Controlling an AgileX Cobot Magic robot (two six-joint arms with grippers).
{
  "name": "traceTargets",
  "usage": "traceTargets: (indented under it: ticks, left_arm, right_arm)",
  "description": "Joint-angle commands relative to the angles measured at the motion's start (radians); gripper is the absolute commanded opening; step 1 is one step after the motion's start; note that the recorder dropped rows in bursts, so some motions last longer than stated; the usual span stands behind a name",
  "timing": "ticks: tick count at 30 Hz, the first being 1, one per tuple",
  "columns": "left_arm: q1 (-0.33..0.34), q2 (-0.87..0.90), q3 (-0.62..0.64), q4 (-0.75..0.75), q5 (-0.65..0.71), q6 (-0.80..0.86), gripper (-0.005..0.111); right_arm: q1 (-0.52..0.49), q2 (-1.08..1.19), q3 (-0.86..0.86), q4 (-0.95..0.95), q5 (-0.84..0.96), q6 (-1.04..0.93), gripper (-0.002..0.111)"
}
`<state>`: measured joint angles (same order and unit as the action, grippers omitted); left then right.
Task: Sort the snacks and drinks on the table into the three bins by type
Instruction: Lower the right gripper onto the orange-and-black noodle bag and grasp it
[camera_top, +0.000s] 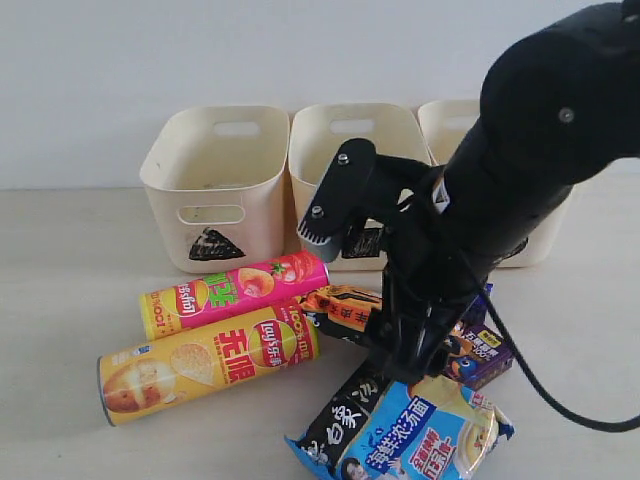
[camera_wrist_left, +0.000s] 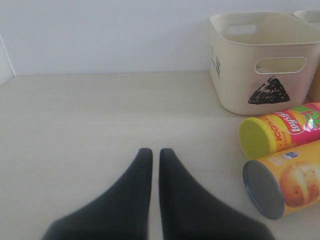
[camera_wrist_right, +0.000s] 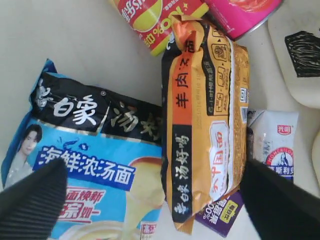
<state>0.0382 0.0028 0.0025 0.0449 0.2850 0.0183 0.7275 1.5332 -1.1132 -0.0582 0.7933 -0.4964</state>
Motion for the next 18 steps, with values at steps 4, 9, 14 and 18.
traceTargets:
  ticks: [4,9,14,18]
  left_arm:
    - [-0.001,-0.003,-0.003,-0.004,-0.007,0.001,0.004]
    - [-0.001,-0.003,-0.003,-0.004,-0.007,0.001,0.004]
    - [-0.001,-0.003,-0.003,-0.004,-0.007,0.001,0.004]
    - [-0.001,-0.003,-0.003,-0.004,-0.008,0.001,0.004]
  right_arm:
    - [0.003,0.072,-0.006,-0.01,-0.112,0.027,0.1]
    - [0.003,0.126,-0.006,-0.063,-0.213,0.055,0.1]
    - [0.003,0.166,-0.006,-0.091,-0.277,0.054,0.1]
    - [0.003,0.186,-0.006,-0.152,-0.293,0.069,0.1]
